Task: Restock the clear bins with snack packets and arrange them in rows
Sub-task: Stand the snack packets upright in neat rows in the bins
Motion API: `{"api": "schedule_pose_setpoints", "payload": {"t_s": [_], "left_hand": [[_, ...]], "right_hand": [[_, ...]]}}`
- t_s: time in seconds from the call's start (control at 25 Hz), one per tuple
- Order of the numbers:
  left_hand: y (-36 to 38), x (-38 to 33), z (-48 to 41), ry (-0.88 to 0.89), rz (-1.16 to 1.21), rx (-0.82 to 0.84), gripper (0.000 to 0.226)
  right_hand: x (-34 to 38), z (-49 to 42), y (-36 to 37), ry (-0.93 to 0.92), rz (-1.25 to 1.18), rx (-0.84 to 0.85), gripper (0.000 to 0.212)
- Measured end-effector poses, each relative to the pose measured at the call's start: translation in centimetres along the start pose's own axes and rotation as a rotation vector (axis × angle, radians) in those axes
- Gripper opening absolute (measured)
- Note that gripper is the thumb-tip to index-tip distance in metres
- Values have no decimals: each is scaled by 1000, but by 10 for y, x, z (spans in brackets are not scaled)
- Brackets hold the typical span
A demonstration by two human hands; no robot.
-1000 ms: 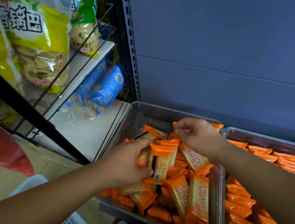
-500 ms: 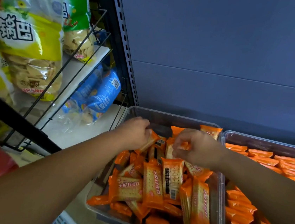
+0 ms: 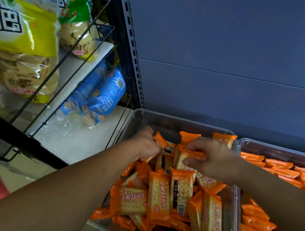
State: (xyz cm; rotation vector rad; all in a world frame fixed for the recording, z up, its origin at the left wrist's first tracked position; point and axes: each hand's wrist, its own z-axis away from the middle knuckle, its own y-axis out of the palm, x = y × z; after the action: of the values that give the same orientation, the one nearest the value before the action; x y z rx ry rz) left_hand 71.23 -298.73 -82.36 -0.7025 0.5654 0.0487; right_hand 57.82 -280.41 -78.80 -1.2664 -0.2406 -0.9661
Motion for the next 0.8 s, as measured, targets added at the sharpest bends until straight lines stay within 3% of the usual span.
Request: {"api": "schedule_pose_setpoints", "payload": {"t_s": [0.12,0.24,0.32,0.44,0.64,0.8], "left_hand": [[-5,2,0,-25,-4,9,95],[-10,5,1,-98,24,233,76],[-12,4,5,-52,32,256,61],[-17,-1,23,101,-41,57,50],[-44,-5,67,335,55,-267,83],[-66,-1,124,405,170,-238,66]], "right_hand": [[3,4,-3,40,-70,16,24],[7,8,-9,74,-200,-11,25],[9,10,-11,74,-281,-53,25],[13,11,-15,51,-341,-144,25],[26,15,-19,-5,-452,-371,20],[25,24,-16,12,-371,-397,15]]}}
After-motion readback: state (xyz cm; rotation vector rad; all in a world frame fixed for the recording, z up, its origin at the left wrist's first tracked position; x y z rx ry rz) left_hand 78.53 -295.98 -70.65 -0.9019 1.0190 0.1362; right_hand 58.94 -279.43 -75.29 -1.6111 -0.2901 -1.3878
